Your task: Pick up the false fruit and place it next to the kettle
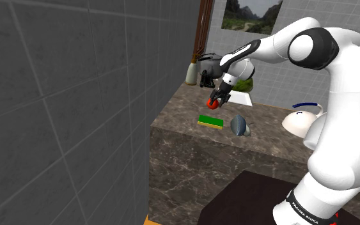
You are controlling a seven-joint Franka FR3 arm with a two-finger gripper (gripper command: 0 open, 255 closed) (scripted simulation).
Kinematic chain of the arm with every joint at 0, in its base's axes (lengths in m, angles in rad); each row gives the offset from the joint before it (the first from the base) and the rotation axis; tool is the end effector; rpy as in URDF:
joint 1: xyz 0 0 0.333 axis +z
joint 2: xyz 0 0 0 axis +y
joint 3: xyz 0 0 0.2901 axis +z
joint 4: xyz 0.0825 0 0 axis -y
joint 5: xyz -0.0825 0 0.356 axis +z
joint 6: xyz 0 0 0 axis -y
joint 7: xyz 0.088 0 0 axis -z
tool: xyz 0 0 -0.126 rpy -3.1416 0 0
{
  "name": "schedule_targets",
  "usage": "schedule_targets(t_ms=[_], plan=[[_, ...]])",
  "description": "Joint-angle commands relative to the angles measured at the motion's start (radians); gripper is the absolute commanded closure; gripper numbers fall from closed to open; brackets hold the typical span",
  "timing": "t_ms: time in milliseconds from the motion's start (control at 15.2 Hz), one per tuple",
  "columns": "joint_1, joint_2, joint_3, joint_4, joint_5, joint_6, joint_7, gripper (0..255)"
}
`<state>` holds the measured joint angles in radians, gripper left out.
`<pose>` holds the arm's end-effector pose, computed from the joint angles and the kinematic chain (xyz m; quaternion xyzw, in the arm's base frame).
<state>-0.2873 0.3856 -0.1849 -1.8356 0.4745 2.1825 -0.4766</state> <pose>0.5526 -0.2488 0.2982 -0.9790 0.1299 -0.0606 0.1447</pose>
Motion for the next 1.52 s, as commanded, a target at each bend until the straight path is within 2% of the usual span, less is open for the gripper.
schedule_targets(t_ms=[0, 132, 1452], plan=[[0.000, 0.000, 0.000, 0.000, 0.000, 0.000, 0.000, 255], [0.000, 0.000, 0.000, 0.000, 0.000, 0.000, 0.000, 255], [0.006, -0.109, -0.022, 0.116, -0.069, -0.207, 0.096, 255]])
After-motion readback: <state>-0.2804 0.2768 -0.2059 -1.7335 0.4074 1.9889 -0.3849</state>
